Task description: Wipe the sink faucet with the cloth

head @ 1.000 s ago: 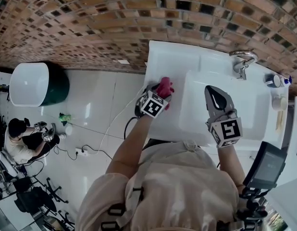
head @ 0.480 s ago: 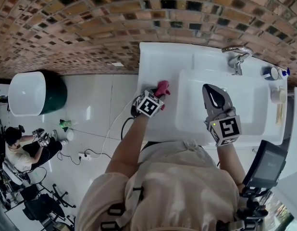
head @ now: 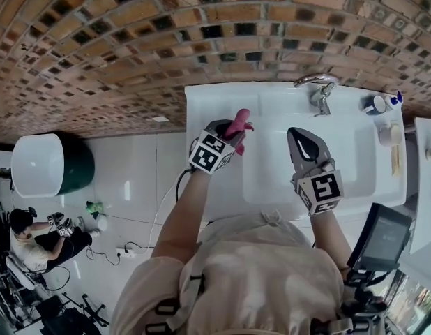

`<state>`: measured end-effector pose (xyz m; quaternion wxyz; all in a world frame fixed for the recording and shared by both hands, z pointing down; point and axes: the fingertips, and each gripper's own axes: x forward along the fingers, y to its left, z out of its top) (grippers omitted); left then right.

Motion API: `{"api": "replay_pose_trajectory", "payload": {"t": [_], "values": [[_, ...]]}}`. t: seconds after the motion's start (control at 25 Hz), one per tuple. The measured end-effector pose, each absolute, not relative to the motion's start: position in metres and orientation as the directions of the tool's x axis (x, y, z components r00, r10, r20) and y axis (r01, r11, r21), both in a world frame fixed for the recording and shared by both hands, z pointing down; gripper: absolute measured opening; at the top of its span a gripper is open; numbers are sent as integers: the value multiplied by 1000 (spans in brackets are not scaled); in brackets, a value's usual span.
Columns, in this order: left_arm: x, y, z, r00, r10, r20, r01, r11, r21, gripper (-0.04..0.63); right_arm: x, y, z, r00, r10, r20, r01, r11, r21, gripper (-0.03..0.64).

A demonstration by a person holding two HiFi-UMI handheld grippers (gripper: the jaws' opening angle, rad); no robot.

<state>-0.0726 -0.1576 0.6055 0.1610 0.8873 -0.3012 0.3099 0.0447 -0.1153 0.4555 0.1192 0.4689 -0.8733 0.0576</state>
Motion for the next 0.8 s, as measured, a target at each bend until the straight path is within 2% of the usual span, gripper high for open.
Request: {"api": "replay_pose_trajectory", "payload": {"t": [0.28, 0.48, 0.8], "values": [[22, -199, 494, 769, -445, 460, -500, -866, -2, 110, 95, -136, 435, -444, -868, 222, -881, 468, 67, -8], [85, -216, 445, 822, -399, 407, -401, -912, -85, 110, 121, -141, 419, -400, -895, 197, -901, 423, 93, -8], [145, -230, 425, 855, -368, 366, -373, -926, -61, 112, 152, -133, 416, -341, -919, 198, -929, 362, 77, -8]]}}
